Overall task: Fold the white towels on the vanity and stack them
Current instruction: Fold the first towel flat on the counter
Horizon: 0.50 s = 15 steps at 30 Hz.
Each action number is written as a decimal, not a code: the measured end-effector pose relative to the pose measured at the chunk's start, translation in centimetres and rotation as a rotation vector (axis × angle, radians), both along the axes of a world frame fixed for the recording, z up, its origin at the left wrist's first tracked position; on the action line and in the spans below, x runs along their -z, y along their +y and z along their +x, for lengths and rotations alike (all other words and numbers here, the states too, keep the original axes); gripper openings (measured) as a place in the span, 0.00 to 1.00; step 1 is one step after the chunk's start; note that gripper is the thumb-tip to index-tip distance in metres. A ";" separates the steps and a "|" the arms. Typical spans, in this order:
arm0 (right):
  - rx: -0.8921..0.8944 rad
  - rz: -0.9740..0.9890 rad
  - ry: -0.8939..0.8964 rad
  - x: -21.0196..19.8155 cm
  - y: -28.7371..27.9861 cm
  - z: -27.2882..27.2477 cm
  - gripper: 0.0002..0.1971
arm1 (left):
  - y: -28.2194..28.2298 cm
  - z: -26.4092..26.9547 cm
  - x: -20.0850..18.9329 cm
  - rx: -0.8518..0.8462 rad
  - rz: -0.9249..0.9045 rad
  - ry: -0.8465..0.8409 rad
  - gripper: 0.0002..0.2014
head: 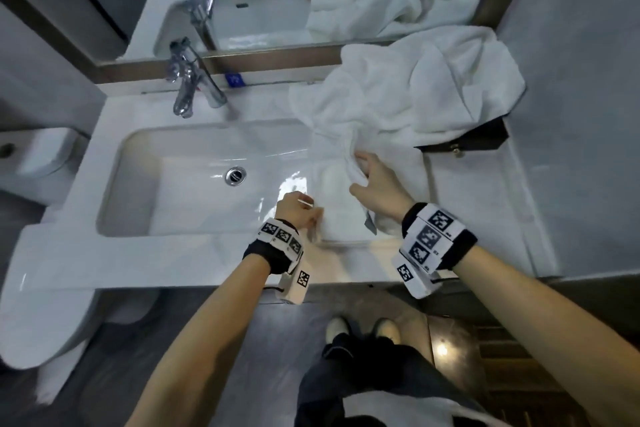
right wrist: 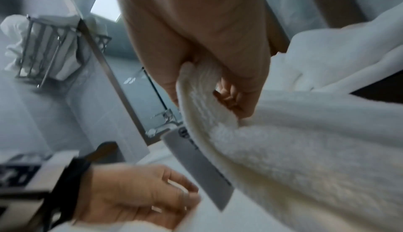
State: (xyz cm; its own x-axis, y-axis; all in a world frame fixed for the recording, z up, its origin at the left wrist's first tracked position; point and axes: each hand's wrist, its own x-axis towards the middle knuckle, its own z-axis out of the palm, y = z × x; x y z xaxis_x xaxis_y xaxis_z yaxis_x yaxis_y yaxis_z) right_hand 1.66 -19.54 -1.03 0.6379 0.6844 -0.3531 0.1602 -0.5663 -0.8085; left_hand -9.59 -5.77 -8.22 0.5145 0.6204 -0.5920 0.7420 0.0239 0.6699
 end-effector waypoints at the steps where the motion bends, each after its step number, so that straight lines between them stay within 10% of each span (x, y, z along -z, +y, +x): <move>1: -0.024 -0.024 -0.009 0.4 0.6 -0.6 0.33 | 0.0 -0.1 0.0 -0.025 -0.008 -0.016 0.19; 10: -0.198 -0.141 -0.047 4.5 3.2 -4.3 0.37 | -0.2 -0.8 0.3 -0.143 -0.058 -0.110 0.11; 15: -0.138 -0.042 0.002 4.5 1.6 -1.9 0.26 | 0.2 -0.4 -0.8 -0.053 0.344 -0.096 0.13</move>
